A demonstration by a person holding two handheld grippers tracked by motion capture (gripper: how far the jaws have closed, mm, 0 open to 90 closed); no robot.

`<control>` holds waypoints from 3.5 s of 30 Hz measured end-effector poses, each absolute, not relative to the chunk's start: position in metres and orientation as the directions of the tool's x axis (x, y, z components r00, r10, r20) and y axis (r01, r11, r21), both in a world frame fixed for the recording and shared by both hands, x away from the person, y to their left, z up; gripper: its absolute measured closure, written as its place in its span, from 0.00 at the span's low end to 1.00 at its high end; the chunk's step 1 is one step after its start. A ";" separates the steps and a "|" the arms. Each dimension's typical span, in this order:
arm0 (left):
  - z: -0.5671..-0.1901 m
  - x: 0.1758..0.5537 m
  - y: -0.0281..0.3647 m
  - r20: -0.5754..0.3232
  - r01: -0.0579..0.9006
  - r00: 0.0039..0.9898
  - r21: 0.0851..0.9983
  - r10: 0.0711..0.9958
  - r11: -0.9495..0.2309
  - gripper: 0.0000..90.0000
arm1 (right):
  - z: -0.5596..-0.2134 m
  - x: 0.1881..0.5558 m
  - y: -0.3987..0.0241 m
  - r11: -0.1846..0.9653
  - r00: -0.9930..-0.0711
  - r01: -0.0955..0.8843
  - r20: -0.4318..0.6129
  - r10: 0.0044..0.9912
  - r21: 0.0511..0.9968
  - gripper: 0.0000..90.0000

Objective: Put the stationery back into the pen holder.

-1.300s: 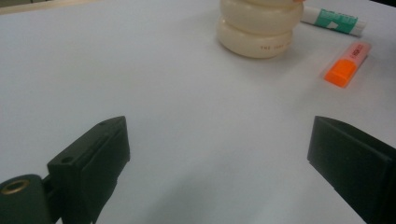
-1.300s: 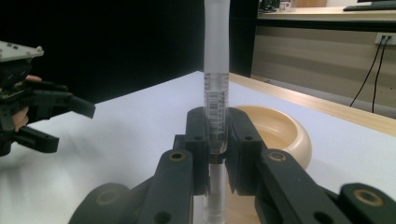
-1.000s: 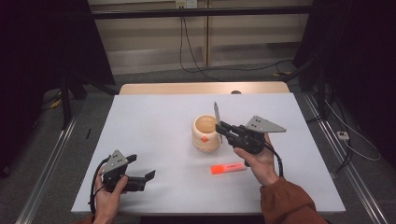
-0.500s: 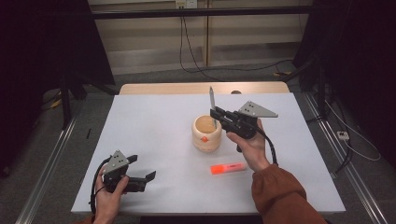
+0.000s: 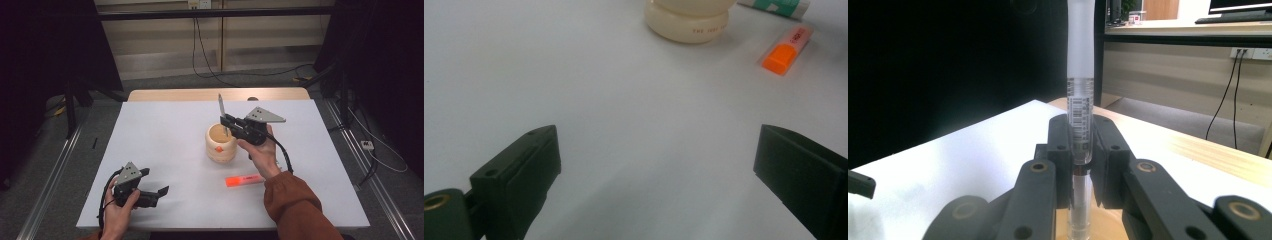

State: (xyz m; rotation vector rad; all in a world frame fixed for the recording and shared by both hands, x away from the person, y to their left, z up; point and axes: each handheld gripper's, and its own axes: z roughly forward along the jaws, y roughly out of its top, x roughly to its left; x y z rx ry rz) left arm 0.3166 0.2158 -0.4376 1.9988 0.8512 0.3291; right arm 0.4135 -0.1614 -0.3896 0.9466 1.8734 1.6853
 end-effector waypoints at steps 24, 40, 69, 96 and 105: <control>-0.438 0.318 0.219 -0.083 0.436 0.716 0.828 0.693 -0.351 0.05 | -0.421 0.419 -0.168 0.102 -0.664 0.253 0.096 0.742 0.962 0.89; -0.438 0.318 0.219 -0.079 0.439 0.714 0.825 0.696 -0.357 0.05 | -0.414 0.412 -0.171 0.069 -0.657 0.269 0.131 0.743 0.961 0.60; -0.438 0.319 0.218 -0.079 0.433 0.723 0.826 0.686 -0.361 0.05 | -0.405 0.384 -0.218 0.168 -0.580 0.362 0.081 0.811 0.917 0.08; -0.438 0.320 0.219 -0.079 0.433 0.725 0.825 0.685 -0.363 0.05 | -0.407 0.374 -0.267 0.198 -0.490 0.537 0.113 0.864 0.820 0.10; -0.439 0.321 0.219 -0.085 0.438 0.724 0.823 0.685 -0.360 0.05 | -0.410 0.389 -0.272 0.230 -0.459 0.668 0.149 0.876 0.707 0.09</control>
